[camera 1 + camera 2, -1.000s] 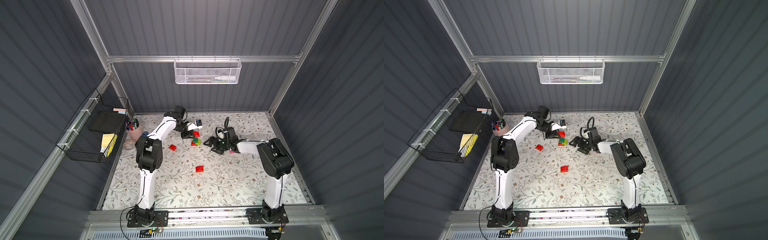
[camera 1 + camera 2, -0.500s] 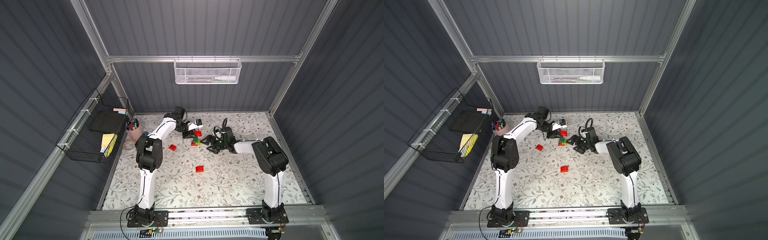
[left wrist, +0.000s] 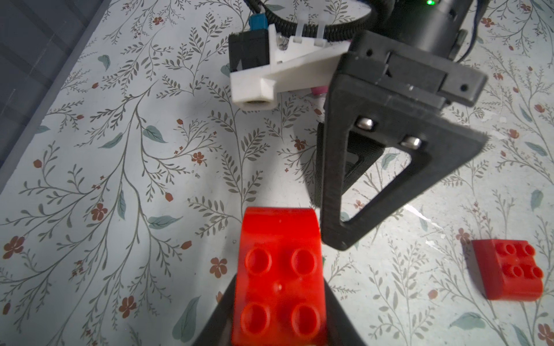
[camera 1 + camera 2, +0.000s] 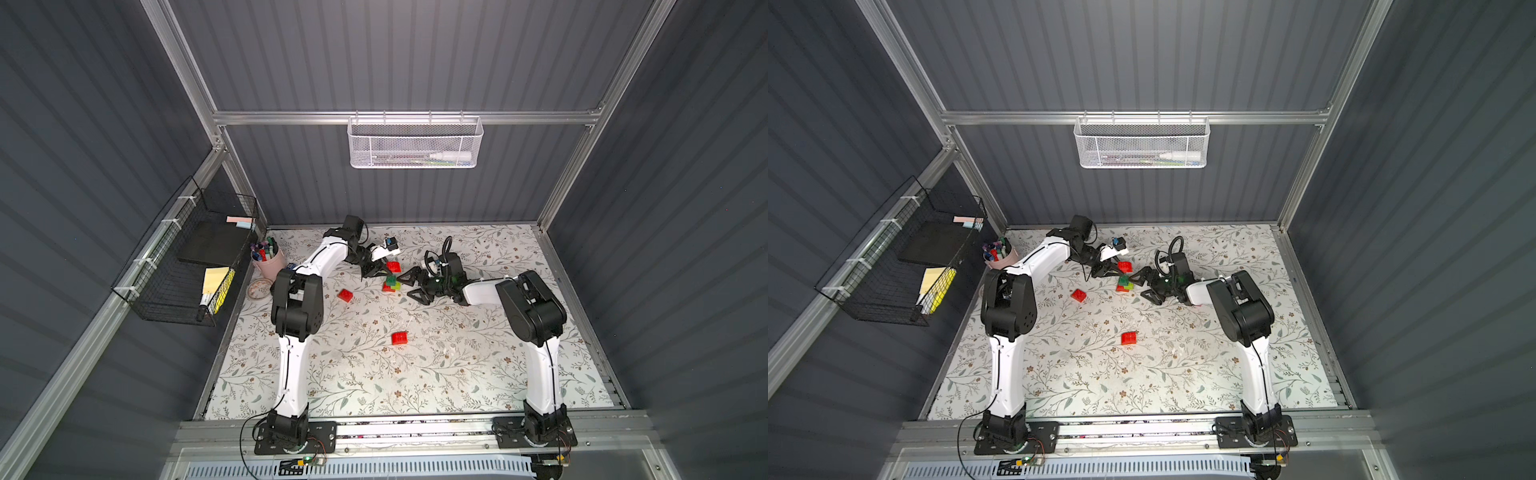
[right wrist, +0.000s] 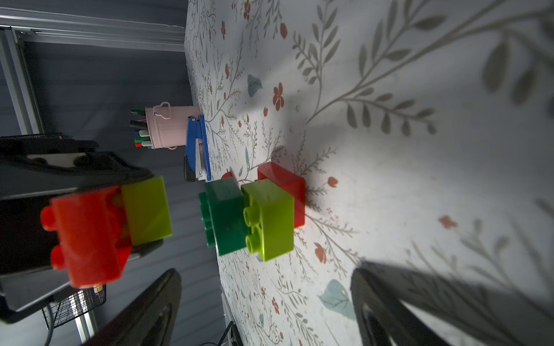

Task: Assemble the letter s with lego
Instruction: Pick up the lego brick from the center of the board, then place the lego brick at the center of the board.

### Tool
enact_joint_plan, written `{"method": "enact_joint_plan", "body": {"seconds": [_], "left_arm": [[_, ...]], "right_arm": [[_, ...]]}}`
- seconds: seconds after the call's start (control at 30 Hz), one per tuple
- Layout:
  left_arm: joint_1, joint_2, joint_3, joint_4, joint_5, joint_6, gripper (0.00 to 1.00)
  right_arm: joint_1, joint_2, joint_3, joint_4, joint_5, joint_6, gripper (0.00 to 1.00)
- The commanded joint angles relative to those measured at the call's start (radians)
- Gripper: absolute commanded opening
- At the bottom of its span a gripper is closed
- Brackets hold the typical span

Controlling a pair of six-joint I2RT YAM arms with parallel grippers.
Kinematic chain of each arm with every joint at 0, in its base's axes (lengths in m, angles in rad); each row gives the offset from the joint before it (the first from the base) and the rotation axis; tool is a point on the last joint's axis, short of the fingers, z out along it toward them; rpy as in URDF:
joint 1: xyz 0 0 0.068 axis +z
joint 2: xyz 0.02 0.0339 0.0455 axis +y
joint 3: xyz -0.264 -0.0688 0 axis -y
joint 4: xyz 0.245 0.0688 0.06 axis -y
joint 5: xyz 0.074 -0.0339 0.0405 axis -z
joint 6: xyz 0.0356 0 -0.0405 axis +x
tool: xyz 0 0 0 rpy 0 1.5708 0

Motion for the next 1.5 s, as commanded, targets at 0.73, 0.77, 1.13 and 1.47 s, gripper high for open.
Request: {"method": "enact_joint_plan", "body": {"seconds": [0.73, 0.77, 1.13, 1.47], "left_arm": [[-0.094, -0.532, -0.834, 0.371, -0.143, -0.248, 0.30], [-0.105, -0.532, -0.850, 0.378, -0.163, -0.254, 0.30], [-0.143, -0.462, -0.919, 0.551, -0.262, -0.301, 0.30], [-0.143, -0.406, -0.893, 0.548, -0.289, -0.305, 0.37]], "right_arm": [[-0.068, -0.250, -0.125, -0.247, 0.033, -0.243, 0.92], [-0.072, -0.260, -0.128, -0.254, 0.035, -0.251, 0.92], [-0.090, -0.312, -0.168, -0.274, 0.050, -0.280, 0.93], [-0.095, -0.301, -0.168, -0.259, 0.037, -0.274, 0.93]]}}
